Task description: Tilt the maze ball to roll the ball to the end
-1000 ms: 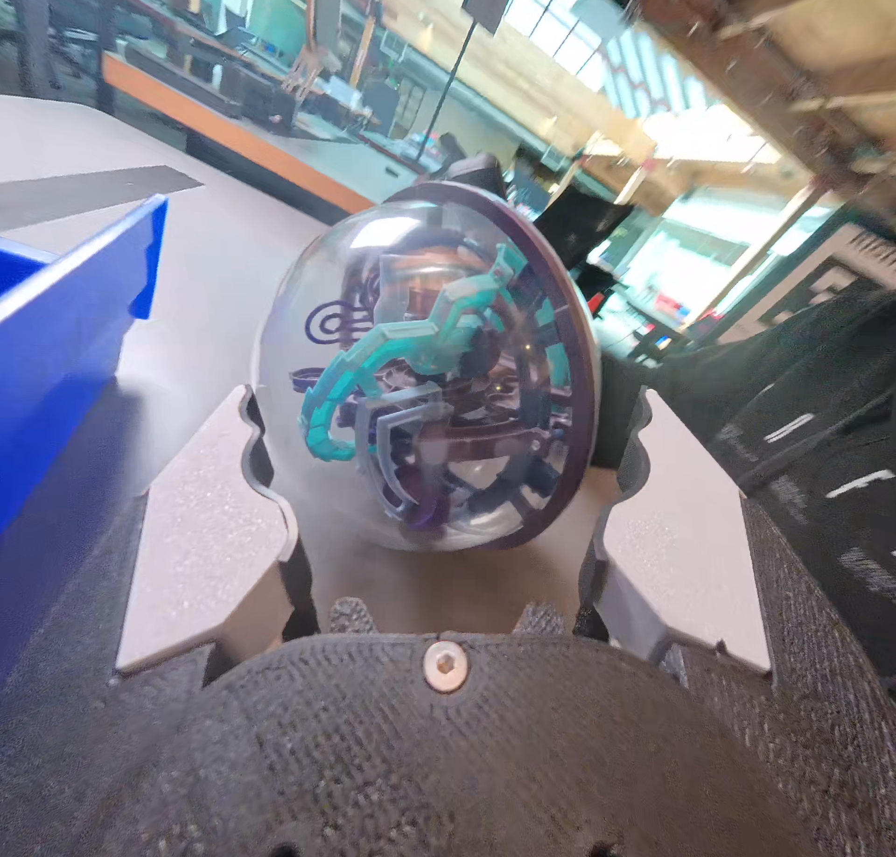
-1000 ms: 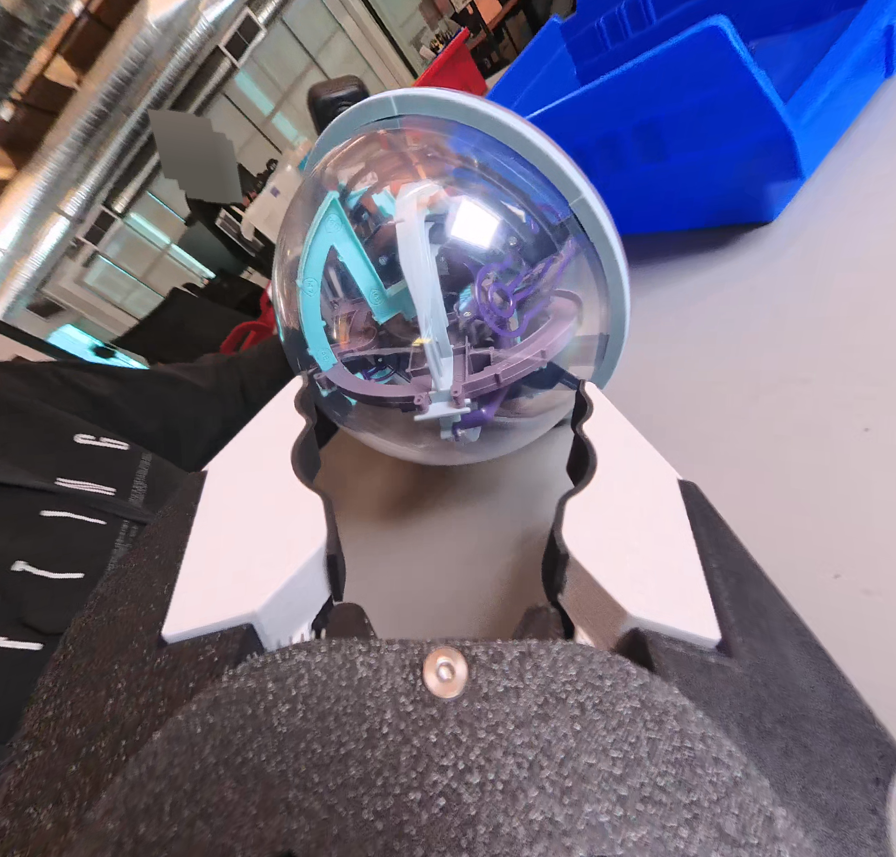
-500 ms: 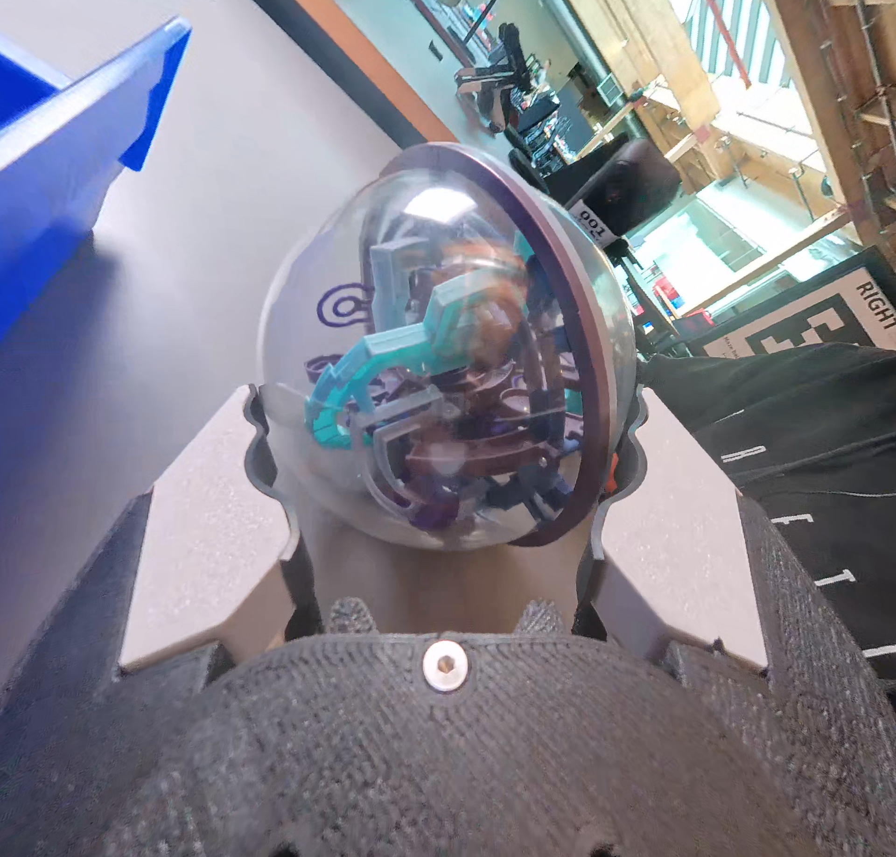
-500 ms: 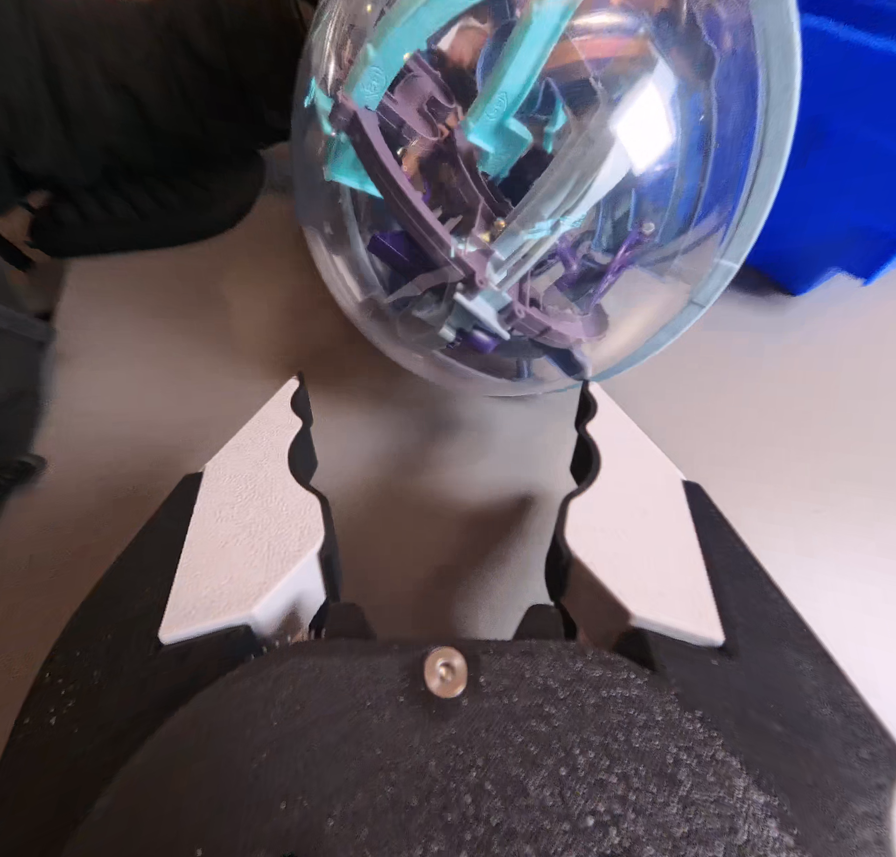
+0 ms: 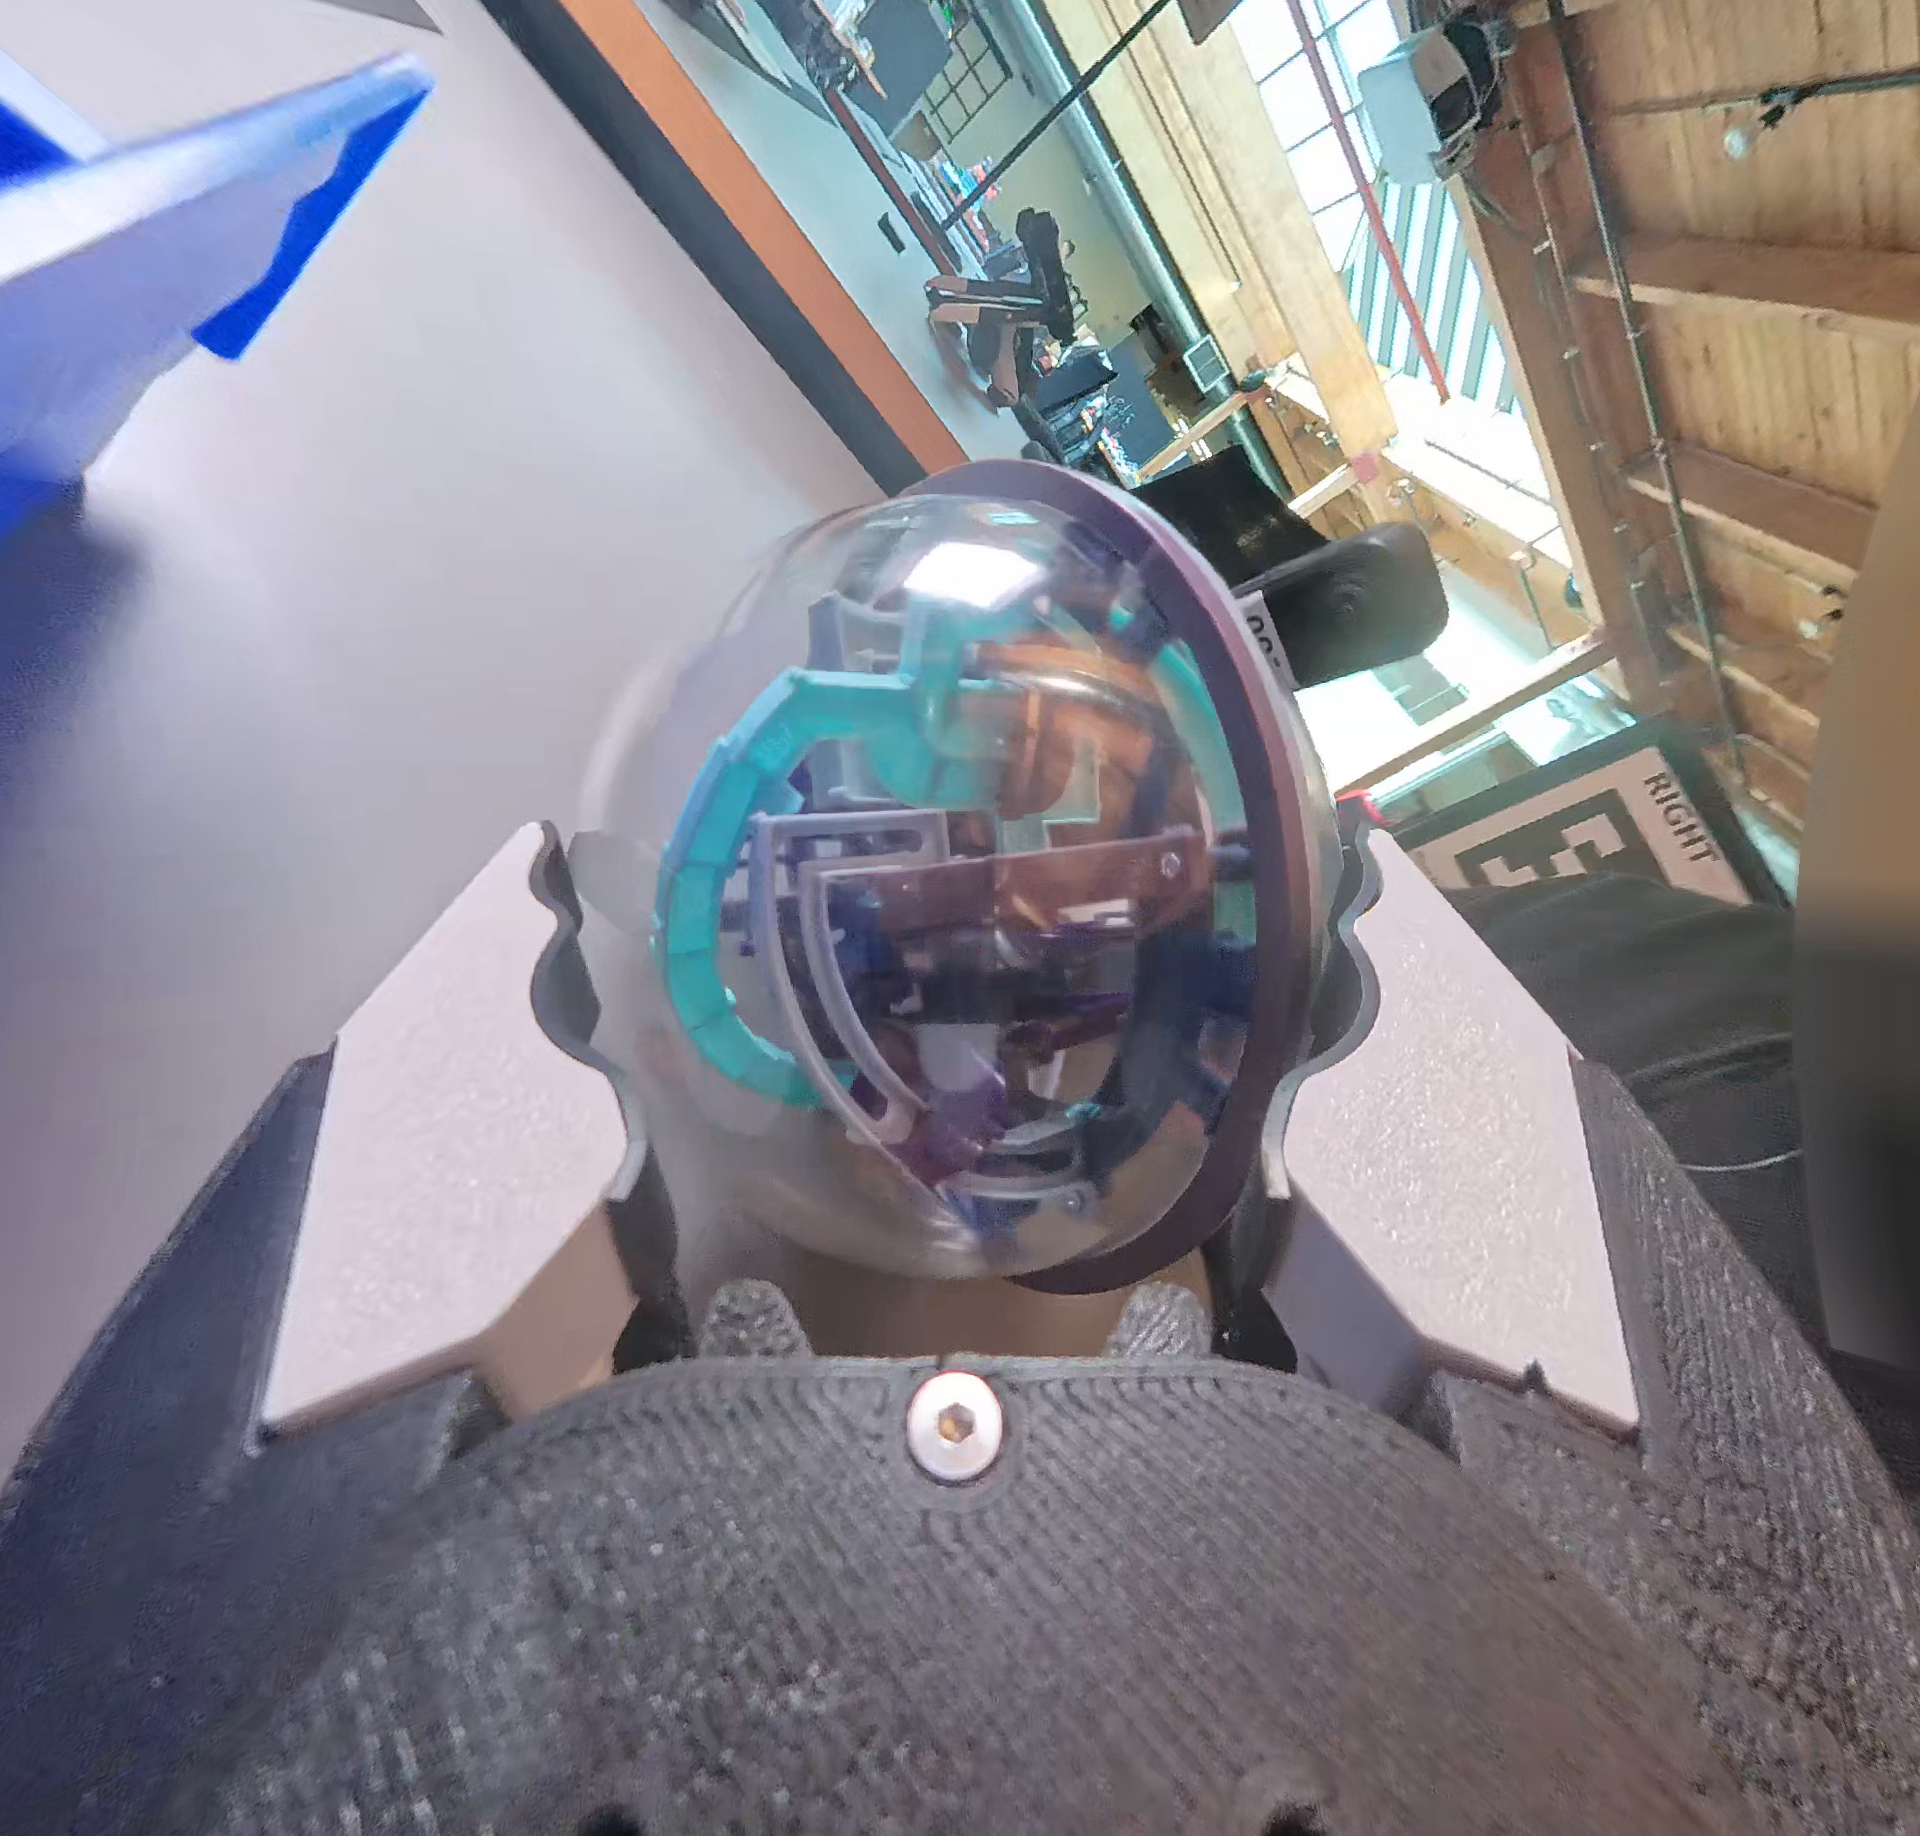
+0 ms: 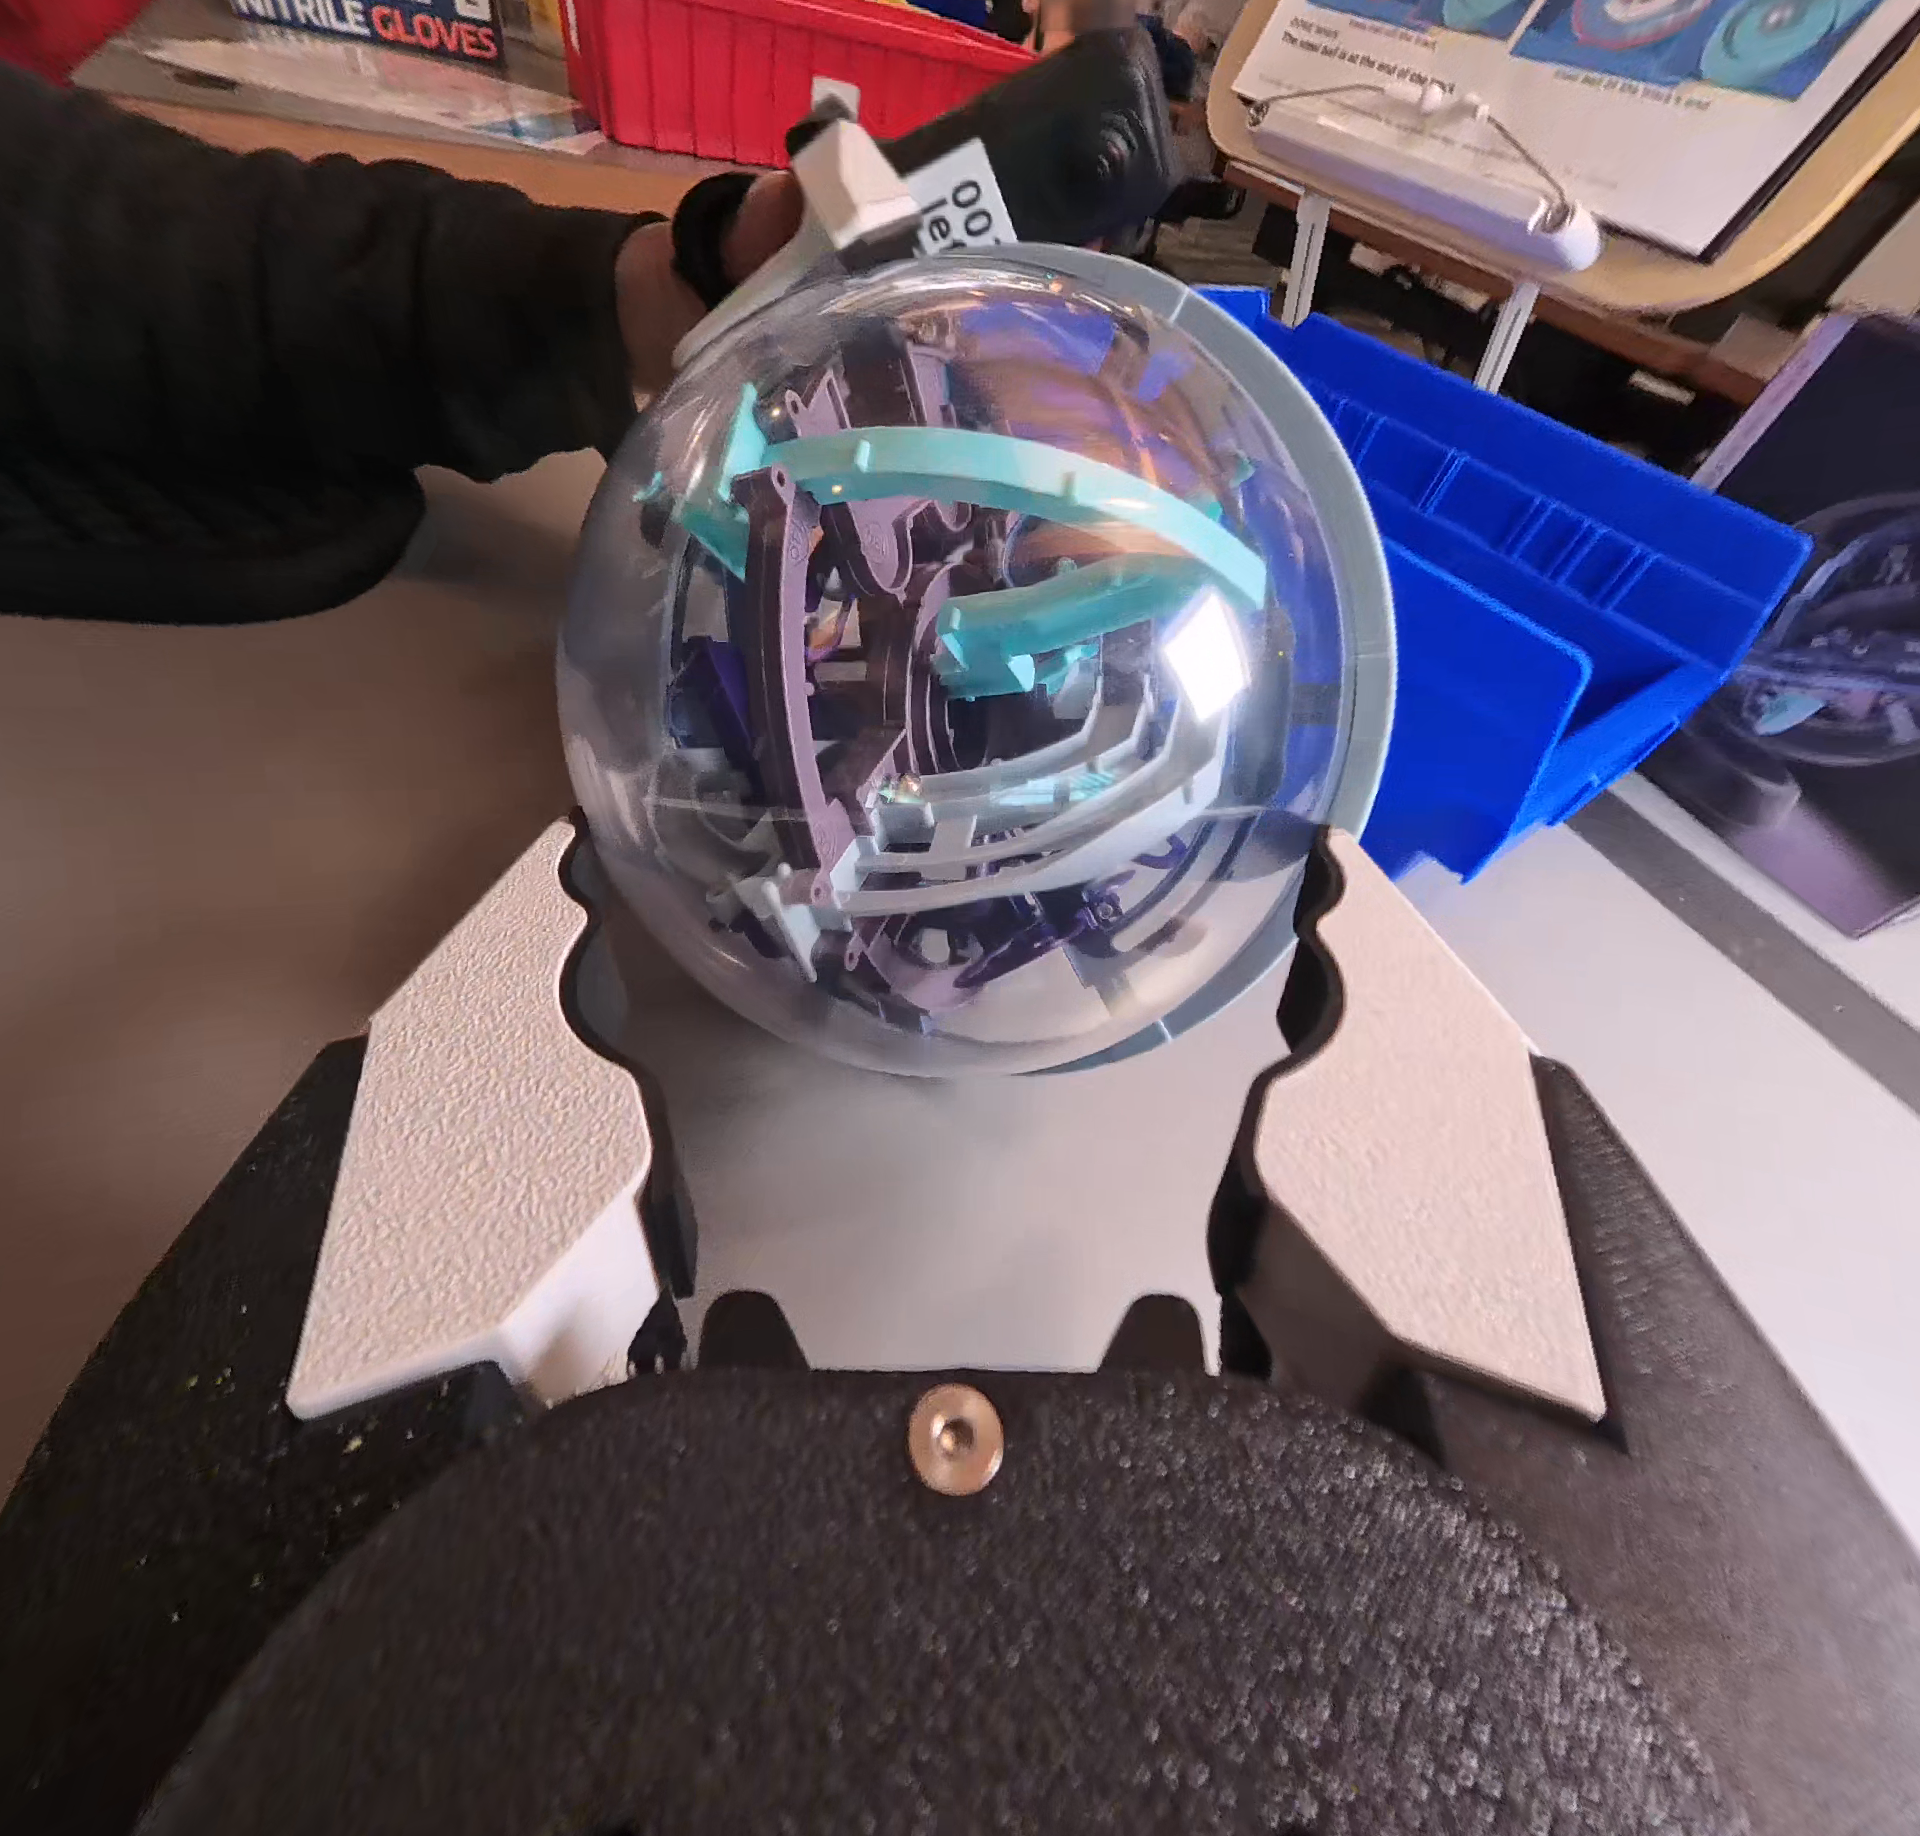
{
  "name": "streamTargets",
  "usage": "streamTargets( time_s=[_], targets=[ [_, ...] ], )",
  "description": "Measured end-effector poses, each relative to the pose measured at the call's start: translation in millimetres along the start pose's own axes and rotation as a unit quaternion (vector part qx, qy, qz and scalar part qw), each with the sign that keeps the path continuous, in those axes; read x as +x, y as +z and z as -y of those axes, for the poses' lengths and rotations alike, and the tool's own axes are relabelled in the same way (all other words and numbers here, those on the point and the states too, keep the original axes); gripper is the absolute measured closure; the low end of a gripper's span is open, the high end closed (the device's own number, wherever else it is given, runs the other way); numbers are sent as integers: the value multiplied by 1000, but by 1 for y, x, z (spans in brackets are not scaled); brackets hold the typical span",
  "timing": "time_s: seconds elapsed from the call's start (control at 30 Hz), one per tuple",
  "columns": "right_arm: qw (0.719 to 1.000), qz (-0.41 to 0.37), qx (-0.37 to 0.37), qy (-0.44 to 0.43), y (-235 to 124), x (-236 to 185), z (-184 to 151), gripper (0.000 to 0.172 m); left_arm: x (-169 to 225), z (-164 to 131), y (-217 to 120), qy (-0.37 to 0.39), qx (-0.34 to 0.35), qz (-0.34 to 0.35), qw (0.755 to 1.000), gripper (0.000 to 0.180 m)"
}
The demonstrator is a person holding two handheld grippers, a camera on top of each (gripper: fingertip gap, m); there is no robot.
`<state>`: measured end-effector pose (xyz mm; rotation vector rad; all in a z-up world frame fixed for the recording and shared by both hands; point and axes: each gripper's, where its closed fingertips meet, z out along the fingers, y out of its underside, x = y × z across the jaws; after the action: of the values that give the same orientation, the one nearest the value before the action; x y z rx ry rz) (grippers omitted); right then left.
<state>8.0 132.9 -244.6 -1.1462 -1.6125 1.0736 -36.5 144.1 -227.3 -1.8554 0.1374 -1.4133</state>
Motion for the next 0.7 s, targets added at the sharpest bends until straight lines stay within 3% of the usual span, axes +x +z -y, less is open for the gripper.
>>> streamTargets(
  time_s=[0.17, 0.43, 0.53, 0.7],
  targets=[
    [997, 17, -3, 73, 0, 0, -4, 44, 16, 7, -12, 129, 26, 47, 990, 38],
    [987, 13, -12, 157, 4, 0, -2, 47, 5, -23, -12, 273, -4, 186, 944, 39],
    [989, 15, -23, 144, 4, -6, -2, 52, 6, -26, -16, 275, -15, 150, 949, 37],
    [989, 101, -22, 102, -8, -35, 0, 82, 17, -41, -39, 257, -34, 38, 965, 37]
  ],
)
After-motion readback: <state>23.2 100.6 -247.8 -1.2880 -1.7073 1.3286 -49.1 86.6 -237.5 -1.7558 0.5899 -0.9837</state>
